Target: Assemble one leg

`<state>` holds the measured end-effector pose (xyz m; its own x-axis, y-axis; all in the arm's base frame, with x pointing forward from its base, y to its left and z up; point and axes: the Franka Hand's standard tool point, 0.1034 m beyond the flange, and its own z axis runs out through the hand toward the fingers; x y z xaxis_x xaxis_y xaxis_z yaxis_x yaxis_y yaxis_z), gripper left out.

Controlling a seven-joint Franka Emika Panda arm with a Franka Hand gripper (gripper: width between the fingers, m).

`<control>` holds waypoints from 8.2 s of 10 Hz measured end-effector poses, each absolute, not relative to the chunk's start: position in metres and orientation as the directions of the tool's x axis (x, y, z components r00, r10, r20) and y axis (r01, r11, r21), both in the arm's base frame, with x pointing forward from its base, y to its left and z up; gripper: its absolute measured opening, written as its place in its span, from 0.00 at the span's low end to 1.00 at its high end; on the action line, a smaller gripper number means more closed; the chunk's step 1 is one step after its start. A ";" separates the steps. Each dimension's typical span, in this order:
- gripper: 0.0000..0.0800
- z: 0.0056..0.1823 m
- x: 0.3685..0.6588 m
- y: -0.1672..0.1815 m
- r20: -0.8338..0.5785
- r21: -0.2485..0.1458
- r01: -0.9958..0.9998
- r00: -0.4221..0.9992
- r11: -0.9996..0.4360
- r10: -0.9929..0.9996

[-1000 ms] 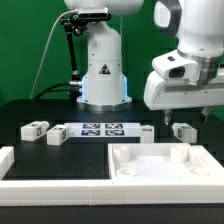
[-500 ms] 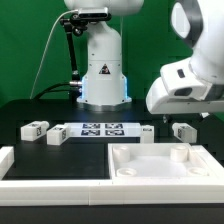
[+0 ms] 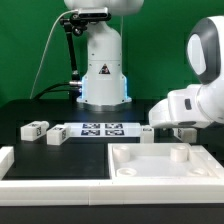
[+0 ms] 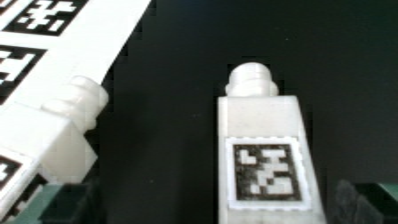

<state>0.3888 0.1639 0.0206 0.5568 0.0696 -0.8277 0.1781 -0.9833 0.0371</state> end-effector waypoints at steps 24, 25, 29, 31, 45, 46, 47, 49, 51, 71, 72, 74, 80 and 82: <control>0.36 0.092 0.424 0.150 -0.635 -0.004 0.157 0.762 -0.988 0.123; 0.36 0.092 0.423 0.149 -0.562 -0.006 0.153 0.817 -0.988 0.130; 0.36 0.119 0.478 0.131 -0.270 -0.061 0.224 0.934 -0.973 0.232; 0.36 0.116 0.485 0.131 -0.051 -0.048 0.225 0.972 -0.973 0.228; 0.36 0.119 0.585 0.101 0.351 0.024 0.318 0.885 -0.948 0.306; 0.36 0.117 0.593 0.105 0.330 0.015 0.323 0.892 -0.946 0.309; 0.36 0.119 0.607 0.109 0.342 0.015 0.324 0.887 -0.946 0.309; 0.36 0.113 0.621 0.108 0.383 0.027 0.324 0.871 -0.946 0.310; 0.36 0.104 0.622 0.110 0.407 0.032 0.320 0.861 -0.947 0.305; 0.75 0.069 0.618 0.115 0.497 0.057 0.315 0.814 -0.947 0.301; 0.75 0.069 0.618 0.115 0.497 0.057 0.315 0.814 -0.947 0.301; 0.81 0.069 0.618 0.115 0.497 0.057 0.315 0.814 -0.947 0.301; 0.81 0.090 0.622 0.109 0.461 0.054 0.322 0.832 -0.945 0.309; 0.81 0.088 0.620 0.112 0.438 0.047 0.328 0.842 -0.943 0.315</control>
Offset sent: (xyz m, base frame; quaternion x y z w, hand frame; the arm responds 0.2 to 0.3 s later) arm -0.0197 0.0075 -0.0229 0.0123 0.0241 0.0081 0.9996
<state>0.6200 0.1122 0.0876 0.8420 0.3150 0.4380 0.3283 -0.9434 0.0473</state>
